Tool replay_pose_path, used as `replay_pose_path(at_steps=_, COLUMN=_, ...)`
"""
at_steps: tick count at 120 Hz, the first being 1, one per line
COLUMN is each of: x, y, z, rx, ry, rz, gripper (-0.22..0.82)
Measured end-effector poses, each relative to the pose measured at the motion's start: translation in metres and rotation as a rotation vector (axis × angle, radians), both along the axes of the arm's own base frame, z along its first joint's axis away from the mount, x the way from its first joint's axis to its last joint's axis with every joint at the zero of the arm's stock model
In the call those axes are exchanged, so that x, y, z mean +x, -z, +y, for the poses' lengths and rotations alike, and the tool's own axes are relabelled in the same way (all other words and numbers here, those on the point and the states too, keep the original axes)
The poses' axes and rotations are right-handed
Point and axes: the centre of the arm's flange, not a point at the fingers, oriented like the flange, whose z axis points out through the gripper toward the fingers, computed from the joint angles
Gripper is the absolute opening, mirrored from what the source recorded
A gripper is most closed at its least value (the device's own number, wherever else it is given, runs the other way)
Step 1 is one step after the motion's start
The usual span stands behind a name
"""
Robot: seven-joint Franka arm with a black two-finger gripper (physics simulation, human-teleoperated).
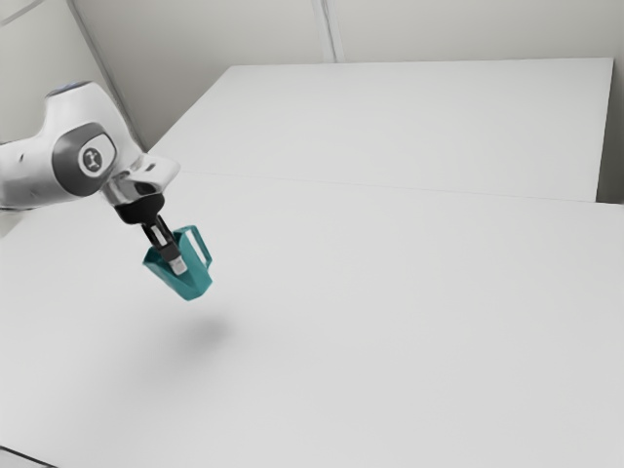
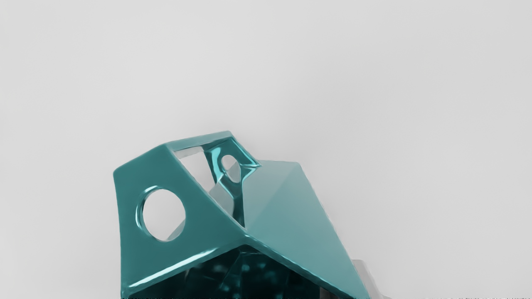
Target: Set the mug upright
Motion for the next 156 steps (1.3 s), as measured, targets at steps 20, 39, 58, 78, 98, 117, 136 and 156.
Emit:
replay_pose_path(at_steps=20, x=0.006, y=0.004, z=-0.026, rx=0.144, ry=-0.077, rz=-0.017, gripper=-0.18)
replay_pose_path(at_steps=39, x=0.014, y=0.029, z=-0.040, rx=0.181, ry=-0.176, rz=-0.040, gripper=-0.18)
replay_pose_path(at_steps=58, x=0.023, y=0.058, z=-0.043, rx=0.190, ry=-0.278, rz=-0.030, gripper=-0.18)
replay_pose_path(at_steps=78, x=0.029, y=0.080, z=-0.043, rx=0.198, ry=-0.362, rz=-0.007, gripper=-0.18)
replay_pose_path(at_steps=98, x=0.033, y=0.100, z=-0.044, rx=0.206, ry=-0.425, rz=0.024, gripper=-0.18)
replay_pose_path(at_steps=117, x=0.034, y=0.110, z=-0.044, rx=0.212, ry=-0.472, rz=0.042, gripper=-0.16)
replay_pose_path(at_steps=136, x=0.035, y=0.111, z=-0.044, rx=0.211, ry=-0.509, rz=0.046, gripper=0.13)
replay_pose_path(at_steps=156, x=0.036, y=0.100, z=-0.044, rx=0.207, ry=-0.538, rz=0.031, gripper=0.39)
